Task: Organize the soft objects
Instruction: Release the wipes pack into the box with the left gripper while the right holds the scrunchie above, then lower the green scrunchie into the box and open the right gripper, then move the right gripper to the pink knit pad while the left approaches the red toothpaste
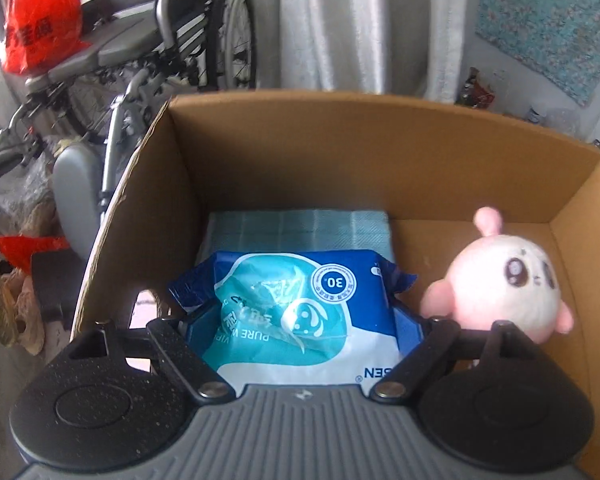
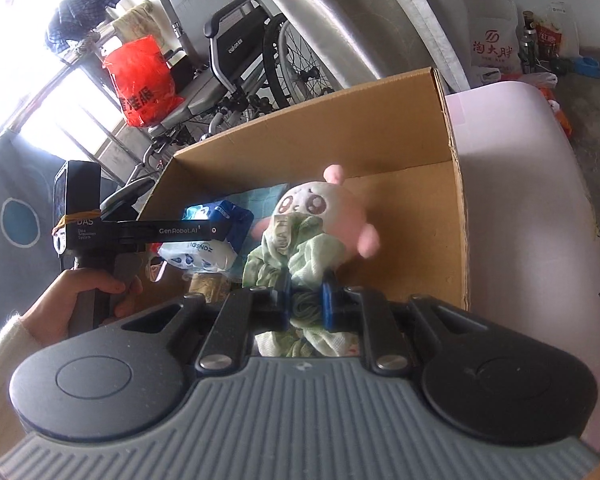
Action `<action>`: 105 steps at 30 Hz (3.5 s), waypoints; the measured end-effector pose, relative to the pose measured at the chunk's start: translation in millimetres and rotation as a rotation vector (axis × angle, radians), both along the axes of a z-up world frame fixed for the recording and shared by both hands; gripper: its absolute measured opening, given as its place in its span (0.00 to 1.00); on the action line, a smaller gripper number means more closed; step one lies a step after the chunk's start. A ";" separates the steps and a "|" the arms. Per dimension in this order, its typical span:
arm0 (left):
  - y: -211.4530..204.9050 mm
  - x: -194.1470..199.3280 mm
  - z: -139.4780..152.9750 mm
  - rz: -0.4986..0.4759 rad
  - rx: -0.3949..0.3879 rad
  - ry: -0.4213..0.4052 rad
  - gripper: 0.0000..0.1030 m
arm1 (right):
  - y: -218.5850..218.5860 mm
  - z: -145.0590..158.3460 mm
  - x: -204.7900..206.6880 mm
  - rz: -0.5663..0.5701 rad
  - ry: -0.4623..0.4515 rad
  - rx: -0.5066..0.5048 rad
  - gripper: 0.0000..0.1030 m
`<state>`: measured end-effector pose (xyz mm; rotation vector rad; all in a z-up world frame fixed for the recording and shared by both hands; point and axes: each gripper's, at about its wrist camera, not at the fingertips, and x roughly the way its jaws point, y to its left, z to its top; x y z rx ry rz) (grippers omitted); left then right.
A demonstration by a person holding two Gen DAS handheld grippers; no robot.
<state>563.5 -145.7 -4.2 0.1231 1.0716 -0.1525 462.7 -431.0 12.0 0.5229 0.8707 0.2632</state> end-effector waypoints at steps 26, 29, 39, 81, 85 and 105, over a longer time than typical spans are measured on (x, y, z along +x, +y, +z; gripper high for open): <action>8.3 -48.1 38.7 -0.050 -0.022 0.173 0.27 | 0.2 24.2 -32.5 0.047 0.014 -0.075 0.13; 12.1 -35.4 23.9 0.019 -0.063 0.167 0.20 | 2.6 21.9 -27.6 0.048 0.009 -0.094 0.13; 3.7 -10.0 -3.5 0.073 -0.070 0.153 0.30 | 7.9 3.2 14.8 0.019 0.079 -0.143 0.13; 16.9 -96.6 71.2 0.013 -0.115 -0.121 0.62 | 68.7 0.4 16.0 0.107 0.107 -0.663 0.13; 22.0 -138.5 106.3 -0.036 -0.127 -0.170 0.75 | 56.0 50.6 -15.5 0.090 0.035 -0.575 0.22; 138.6 -306.1 30.6 0.026 -0.219 -0.065 0.88 | 89.9 45.1 -223.0 0.235 0.045 -0.292 0.70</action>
